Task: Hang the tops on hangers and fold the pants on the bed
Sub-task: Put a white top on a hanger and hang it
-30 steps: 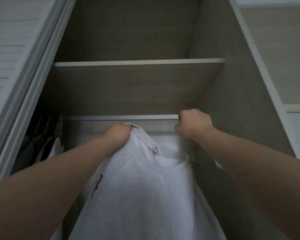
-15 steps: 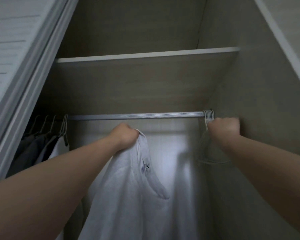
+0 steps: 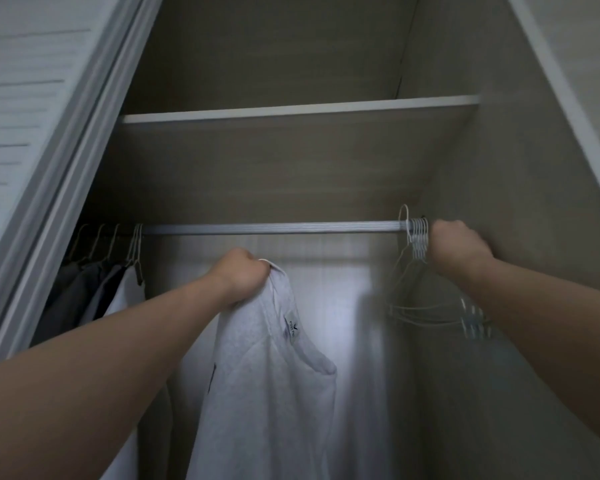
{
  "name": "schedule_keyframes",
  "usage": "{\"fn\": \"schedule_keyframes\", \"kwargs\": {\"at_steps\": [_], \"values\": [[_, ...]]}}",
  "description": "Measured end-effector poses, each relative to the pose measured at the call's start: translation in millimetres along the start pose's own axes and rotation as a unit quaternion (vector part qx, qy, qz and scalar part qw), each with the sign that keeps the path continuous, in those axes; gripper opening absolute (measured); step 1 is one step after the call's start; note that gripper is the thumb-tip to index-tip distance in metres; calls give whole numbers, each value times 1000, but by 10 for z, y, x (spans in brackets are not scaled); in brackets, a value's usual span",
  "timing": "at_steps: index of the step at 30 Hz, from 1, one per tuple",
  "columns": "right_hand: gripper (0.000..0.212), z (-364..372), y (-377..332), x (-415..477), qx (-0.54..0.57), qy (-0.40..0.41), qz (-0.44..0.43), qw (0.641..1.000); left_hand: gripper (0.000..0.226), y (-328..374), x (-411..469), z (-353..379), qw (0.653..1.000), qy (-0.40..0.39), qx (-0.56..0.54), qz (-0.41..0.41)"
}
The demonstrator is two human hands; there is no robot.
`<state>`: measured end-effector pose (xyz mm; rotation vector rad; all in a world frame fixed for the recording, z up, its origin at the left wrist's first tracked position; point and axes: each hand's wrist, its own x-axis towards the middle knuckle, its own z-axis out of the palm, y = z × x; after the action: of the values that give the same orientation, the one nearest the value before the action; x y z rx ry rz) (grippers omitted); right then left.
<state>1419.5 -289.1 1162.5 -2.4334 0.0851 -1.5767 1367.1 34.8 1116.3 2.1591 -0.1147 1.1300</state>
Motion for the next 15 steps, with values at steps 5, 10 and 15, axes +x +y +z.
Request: {"fn": "schedule_keyframes", "kwargs": {"at_steps": [5,10,15], "values": [[31,-191,-31,-59,117,-12,84,989,32,44,-119,-16,1000,16,-24,4],[26,-240,-48,-160,143,-21,79,986,31,54,-349,-18,998,27,-49,8],[24,-264,-104,-282,169,-11,100,980,33,-58,-530,-79,999,12,-32,7]]}}
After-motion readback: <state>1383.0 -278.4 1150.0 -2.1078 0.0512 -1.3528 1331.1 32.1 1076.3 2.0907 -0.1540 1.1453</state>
